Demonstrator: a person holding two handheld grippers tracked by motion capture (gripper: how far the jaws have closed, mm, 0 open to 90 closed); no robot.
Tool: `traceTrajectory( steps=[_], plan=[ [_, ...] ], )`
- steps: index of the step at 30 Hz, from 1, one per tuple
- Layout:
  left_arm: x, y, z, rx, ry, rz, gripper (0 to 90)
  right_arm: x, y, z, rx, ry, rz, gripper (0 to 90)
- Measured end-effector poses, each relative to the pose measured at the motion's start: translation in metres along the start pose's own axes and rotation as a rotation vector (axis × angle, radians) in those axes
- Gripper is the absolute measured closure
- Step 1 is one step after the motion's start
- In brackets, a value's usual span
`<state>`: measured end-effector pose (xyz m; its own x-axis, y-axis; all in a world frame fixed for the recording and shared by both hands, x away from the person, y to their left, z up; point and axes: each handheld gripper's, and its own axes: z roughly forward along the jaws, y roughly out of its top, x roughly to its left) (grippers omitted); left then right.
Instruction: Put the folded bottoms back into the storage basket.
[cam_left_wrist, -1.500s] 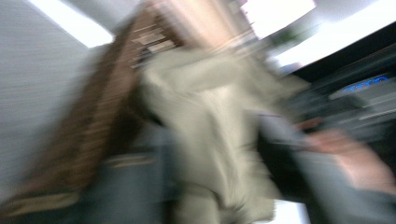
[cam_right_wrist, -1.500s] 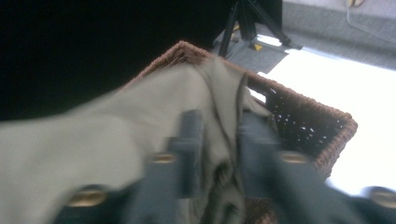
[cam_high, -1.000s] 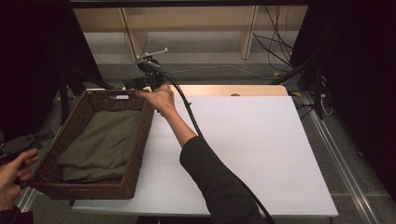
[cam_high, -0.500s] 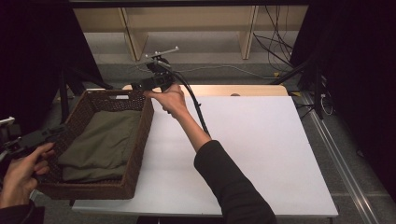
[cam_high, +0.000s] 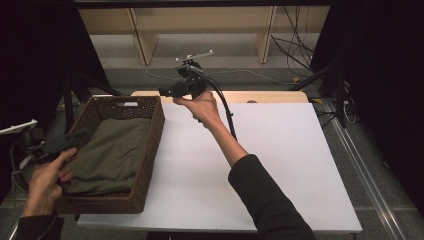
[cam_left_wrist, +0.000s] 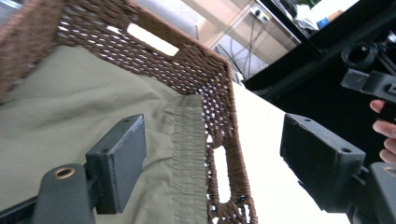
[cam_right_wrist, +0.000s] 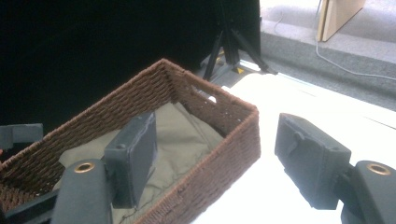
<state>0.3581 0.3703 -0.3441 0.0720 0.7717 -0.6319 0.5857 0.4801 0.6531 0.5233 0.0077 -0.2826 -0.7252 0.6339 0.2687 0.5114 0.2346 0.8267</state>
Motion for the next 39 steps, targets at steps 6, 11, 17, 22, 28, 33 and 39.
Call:
traceTrajectory(
  steps=[6,11,17,22,28,33,39],
  plan=[
    [-0.007,-0.005,0.011,0.006,-0.017,0.009,22.6,-0.01,-0.005,-0.014,-0.022,-0.017,0.004,30.7],
    [-0.015,-0.008,0.016,0.0,-0.029,0.023,22.6,-0.014,-0.01,-0.024,-0.038,-0.015,0.003,30.6],
    [-0.029,-0.013,0.023,-0.011,-0.044,0.053,21.8,-0.014,-0.015,-0.032,-0.05,-0.013,-0.006,28.8],
    [-0.041,-0.017,0.028,-0.019,-0.066,0.08,21.4,-0.015,-0.02,-0.042,-0.059,-0.011,-0.013,27.2],
    [-0.062,-0.022,0.037,-0.024,-0.11,0.11,20.9,-0.017,-0.025,-0.057,-0.072,-0.027,-0.027,25.7],
    [-0.078,-0.027,0.048,-0.01,-0.137,0.141,20.7,-0.022,-0.032,-0.073,-0.092,-0.041,-0.034,25.2],
    [-0.093,-0.032,0.057,-0.001,-0.157,0.166,20.6,-0.03,-0.041,-0.094,-0.11,-0.063,-0.028,25.0]
  ],
)
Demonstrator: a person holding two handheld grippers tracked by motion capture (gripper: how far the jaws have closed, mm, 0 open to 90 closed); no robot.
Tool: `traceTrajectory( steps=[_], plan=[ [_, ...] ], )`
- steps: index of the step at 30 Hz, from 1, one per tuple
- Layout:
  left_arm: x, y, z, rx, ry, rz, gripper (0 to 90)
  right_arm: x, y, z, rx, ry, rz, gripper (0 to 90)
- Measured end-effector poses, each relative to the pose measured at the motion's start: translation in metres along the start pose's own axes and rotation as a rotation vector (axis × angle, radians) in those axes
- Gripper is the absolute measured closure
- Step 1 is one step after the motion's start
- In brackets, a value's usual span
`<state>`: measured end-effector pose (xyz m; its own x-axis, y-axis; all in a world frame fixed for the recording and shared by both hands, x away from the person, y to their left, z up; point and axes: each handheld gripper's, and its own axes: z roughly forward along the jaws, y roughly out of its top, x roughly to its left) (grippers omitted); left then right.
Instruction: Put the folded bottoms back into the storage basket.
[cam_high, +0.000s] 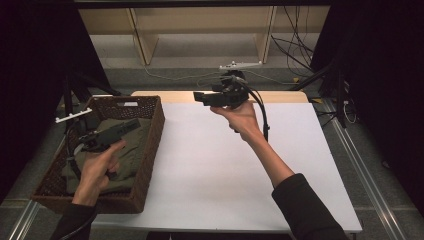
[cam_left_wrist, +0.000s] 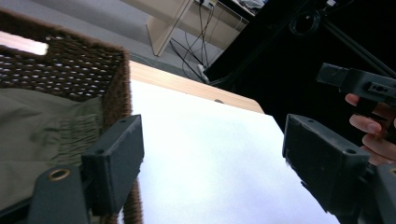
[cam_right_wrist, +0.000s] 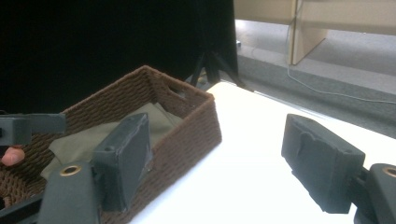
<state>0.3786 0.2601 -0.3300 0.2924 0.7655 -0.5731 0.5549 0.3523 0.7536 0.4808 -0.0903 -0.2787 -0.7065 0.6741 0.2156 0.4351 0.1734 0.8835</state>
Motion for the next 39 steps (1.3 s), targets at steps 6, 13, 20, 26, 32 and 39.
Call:
traceTrajectory(
  steps=[6,13,20,26,32,39],
  plan=[
    [-0.013,-0.003,0.011,0.011,-0.03,0.024,20.4,-0.009,-0.007,-0.016,-0.012,-0.014,0.011,24.6],
    [-0.023,-0.008,0.023,0.023,-0.057,0.043,20.3,-0.013,-0.014,-0.029,-0.028,-0.02,0.014,24.2],
    [-0.033,-0.014,0.035,0.039,-0.081,0.072,20.0,-0.016,-0.022,-0.041,-0.039,-0.039,0.009,21.6],
    [-0.041,-0.019,0.043,0.045,-0.099,0.099,19.4,-0.019,-0.031,-0.05,-0.051,-0.055,0.0,21.0],
    [-0.045,-0.022,0.048,0.045,-0.113,0.119,19.0,-0.022,-0.041,-0.059,-0.063,-0.061,0.004,21.0],
    [-0.05,-0.029,0.054,0.054,-0.133,0.146,19.0,-0.023,-0.052,-0.071,-0.075,-0.078,-0.001,21.1]
  ],
)
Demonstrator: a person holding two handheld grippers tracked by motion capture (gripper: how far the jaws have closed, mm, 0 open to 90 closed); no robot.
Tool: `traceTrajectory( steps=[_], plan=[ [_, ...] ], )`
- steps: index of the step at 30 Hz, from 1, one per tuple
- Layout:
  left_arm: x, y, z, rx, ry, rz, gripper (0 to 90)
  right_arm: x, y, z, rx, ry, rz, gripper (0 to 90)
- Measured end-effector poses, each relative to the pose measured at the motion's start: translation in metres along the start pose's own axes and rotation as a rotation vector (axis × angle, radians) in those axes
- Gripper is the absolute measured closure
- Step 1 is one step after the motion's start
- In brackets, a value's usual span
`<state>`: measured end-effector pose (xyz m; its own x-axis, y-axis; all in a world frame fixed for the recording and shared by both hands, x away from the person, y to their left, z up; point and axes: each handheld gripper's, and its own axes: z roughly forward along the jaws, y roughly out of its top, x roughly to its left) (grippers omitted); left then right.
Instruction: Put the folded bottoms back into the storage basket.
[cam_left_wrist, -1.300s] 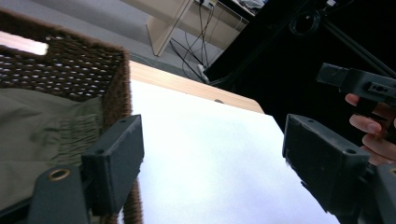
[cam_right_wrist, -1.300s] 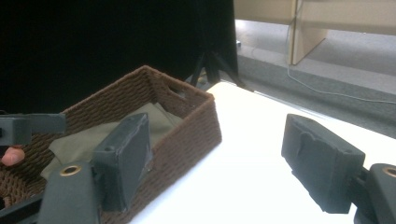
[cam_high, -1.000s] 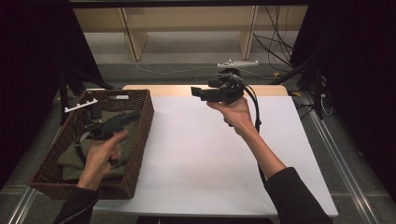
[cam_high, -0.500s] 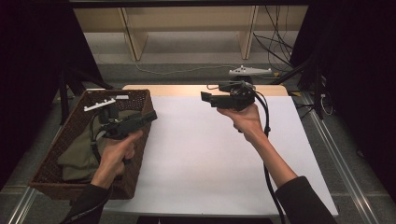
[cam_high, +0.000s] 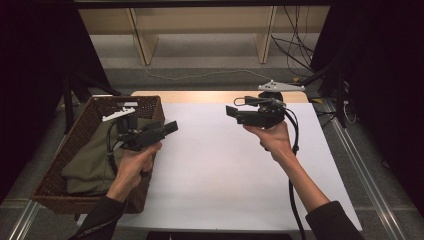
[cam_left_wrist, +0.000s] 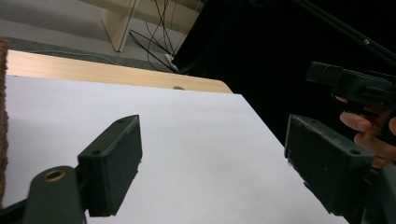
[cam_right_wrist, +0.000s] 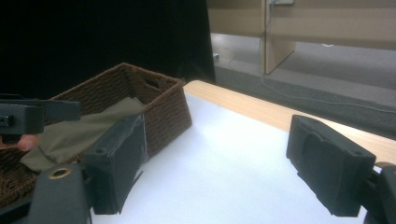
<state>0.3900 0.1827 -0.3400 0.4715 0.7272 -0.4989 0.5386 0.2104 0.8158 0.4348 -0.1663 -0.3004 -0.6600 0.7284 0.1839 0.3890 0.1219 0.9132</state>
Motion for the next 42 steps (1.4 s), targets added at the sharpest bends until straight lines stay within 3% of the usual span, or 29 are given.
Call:
traceTrajectory(
  steps=[20,33,42],
  plan=[
    [-0.015,-0.018,0.014,0.037,-0.037,0.094,18.2,-0.002,-0.038,-0.025,-0.033,-0.045,-0.02,21.5],
    [-0.02,-0.031,0.017,0.015,-0.064,0.142,17.5,0.0,-0.063,-0.04,-0.05,-0.048,-0.037,21.3],
    [-0.022,-0.038,0.018,0.009,-0.074,0.173,17.4,-0.001,-0.082,-0.049,-0.058,-0.06,-0.022,21.6]
  ],
)
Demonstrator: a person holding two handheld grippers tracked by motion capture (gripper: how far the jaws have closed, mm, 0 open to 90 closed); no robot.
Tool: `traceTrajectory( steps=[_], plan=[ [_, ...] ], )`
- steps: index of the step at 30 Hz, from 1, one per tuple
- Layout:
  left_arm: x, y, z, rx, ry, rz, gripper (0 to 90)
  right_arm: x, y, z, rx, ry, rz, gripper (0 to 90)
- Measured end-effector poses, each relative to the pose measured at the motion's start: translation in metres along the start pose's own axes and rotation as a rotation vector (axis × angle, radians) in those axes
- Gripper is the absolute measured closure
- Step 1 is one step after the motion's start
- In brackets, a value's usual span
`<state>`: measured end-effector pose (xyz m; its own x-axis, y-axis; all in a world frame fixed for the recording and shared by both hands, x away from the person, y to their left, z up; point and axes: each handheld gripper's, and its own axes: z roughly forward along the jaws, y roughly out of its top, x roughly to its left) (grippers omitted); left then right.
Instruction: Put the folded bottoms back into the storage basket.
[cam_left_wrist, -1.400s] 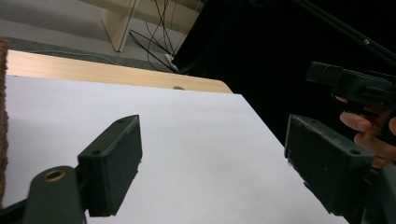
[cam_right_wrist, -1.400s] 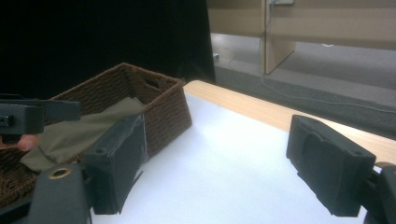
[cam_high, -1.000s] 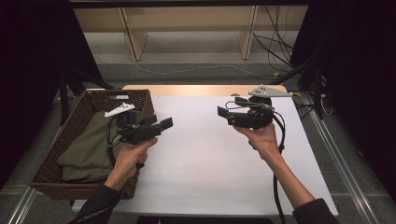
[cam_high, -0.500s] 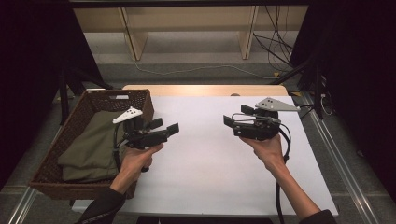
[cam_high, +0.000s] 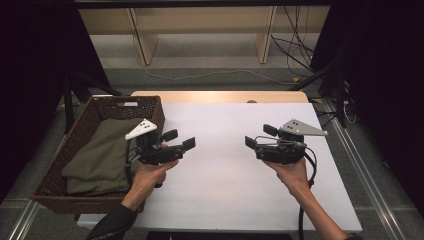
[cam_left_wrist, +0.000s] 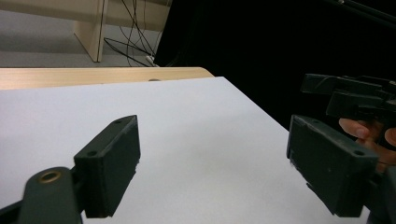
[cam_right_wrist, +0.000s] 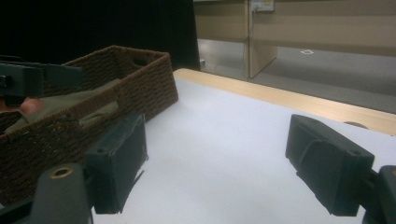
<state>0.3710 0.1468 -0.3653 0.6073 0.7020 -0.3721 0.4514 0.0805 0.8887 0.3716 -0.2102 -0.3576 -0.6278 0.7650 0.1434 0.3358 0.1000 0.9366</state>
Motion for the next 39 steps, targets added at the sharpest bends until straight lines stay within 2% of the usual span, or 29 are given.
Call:
traceTrajectory(
  steps=[10,16,24,39],
  plan=[
    [-0.005,-0.01,0.003,0.011,-0.016,0.039,17.3,0.009,-0.01,-0.007,-0.02,0.006,-0.022,21.6],
    [-0.007,-0.013,0.002,0.009,-0.038,0.031,17.3,0.014,-0.014,-0.014,-0.041,0.0,-0.033,21.6],
    [-0.012,-0.018,0.003,0.0,-0.061,0.066,15.8,0.016,-0.022,-0.02,-0.048,-0.004,-0.062,19.5],
    [-0.016,-0.026,0.002,0.002,-0.055,0.123,15.6,0.021,-0.029,-0.026,-0.045,0.001,-0.061,17.7]
  ],
)
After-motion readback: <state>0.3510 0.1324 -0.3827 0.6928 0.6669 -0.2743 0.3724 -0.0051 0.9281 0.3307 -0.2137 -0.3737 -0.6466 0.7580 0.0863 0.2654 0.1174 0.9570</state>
